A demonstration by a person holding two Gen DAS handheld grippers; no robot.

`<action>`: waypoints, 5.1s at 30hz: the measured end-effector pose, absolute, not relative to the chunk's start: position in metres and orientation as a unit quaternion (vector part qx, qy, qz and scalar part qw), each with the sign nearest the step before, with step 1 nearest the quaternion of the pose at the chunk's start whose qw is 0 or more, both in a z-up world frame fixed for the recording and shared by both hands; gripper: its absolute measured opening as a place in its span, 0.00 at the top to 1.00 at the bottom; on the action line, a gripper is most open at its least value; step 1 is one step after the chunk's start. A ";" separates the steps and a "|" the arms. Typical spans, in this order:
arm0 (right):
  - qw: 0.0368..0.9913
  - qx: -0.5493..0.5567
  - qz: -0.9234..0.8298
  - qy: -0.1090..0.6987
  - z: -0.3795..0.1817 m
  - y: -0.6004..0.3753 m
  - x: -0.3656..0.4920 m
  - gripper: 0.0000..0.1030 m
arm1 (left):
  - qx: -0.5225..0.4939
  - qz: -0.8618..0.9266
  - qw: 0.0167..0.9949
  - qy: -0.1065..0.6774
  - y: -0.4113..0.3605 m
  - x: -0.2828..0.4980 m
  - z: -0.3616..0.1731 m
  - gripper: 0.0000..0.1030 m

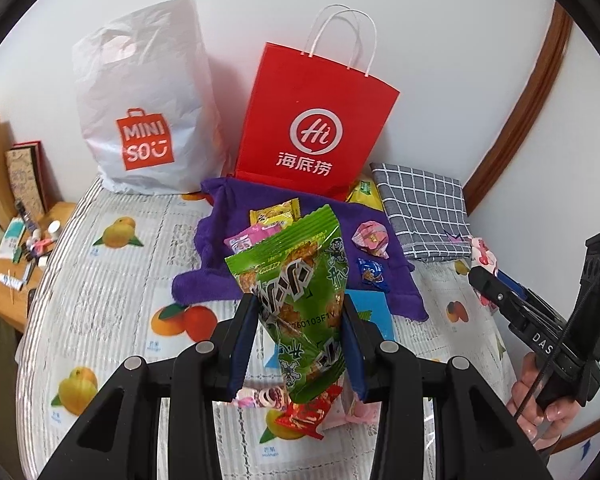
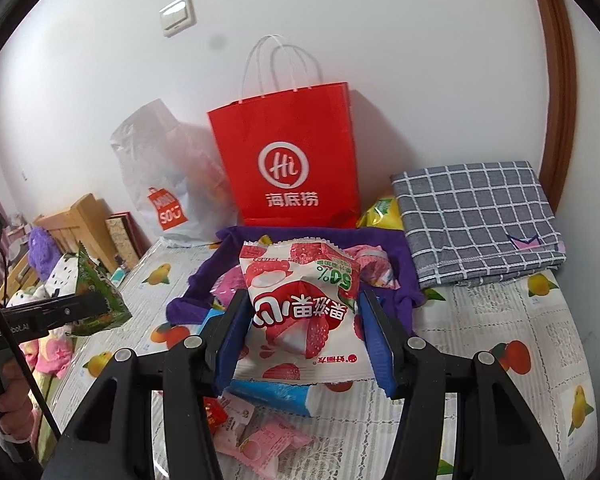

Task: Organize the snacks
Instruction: 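Carry the green bag with the left tool while the right tool carries the strawberry packet to the towel, then open the right tool releasing the strawberry packet while the left tool releases the green bag on the towel, then grasp the pink wrapped packet with the right tool while the left tool moves toward the long pink-white snack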

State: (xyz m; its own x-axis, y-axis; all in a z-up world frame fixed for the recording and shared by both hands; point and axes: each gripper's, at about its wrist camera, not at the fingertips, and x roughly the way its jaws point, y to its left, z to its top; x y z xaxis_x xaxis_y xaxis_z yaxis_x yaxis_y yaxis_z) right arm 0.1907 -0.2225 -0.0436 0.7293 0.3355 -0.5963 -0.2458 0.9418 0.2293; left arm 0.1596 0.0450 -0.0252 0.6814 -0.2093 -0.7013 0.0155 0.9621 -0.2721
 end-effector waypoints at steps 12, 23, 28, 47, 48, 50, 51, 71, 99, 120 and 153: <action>0.934 0.115 0.094 0.325 -0.050 -0.228 0.207 0.47 | -0.071 -0.139 0.901 0.405 0.055 0.211 -0.036 0.63; 0.934 0.129 0.066 0.326 -0.048 -0.212 0.211 0.47 | -0.069 -0.187 0.884 0.422 0.069 0.233 -0.056 0.63; 0.936 0.134 0.070 0.318 -0.044 -0.200 0.212 0.47 | -0.060 -0.198 0.884 0.420 0.067 0.233 -0.056 0.63; 0.928 0.110 0.122 0.334 -0.049 -0.190 0.244 0.47 | -0.084 -0.147 0.900 0.401 0.080 0.245 -0.046 0.63; 0.928 0.102 0.125 0.334 -0.051 -0.188 0.248 0.47 | -0.085 -0.138 0.901 0.401 0.081 0.247 -0.046 0.63; 0.928 0.090 0.131 0.336 -0.055 -0.185 0.257 0.47 | -0.089 -0.125 0.902 0.404 0.085 0.252 -0.048 0.63; 0.927 0.086 0.135 0.338 -0.058 -0.184 0.262 0.47 | -0.091 -0.120 0.902 0.406 0.086 0.254 -0.050 0.63; 0.891 0.020 0.176 0.418 -0.143 -0.161 0.348 0.47 | -0.107 -0.084 0.885 0.445 0.085 0.321 -0.094 0.63; 0.884 0.000 0.190 0.427 -0.139 -0.167 0.335 0.36 | -0.098 -0.107 0.852 0.503 0.058 0.398 -0.147 0.63; 0.896 0.051 0.129 0.422 -0.133 -0.201 0.216 0.35 | -0.074 -0.086 0.879 0.463 0.070 0.312 -0.093 0.33; 0.881 -0.025 0.085 0.464 -0.205 -0.149 0.146 0.54 | -0.106 -0.040 0.870 0.480 0.118 0.147 -0.139 0.33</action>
State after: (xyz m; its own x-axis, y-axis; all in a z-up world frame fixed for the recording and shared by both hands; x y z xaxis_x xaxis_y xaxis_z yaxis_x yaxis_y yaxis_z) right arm 0.1460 -0.1494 -0.2046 0.5547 0.1268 -0.8223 -0.1729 0.9843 0.0351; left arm 0.1474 0.1183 -0.1386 0.5367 -0.1705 -0.8264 -0.0322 0.9745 -0.2220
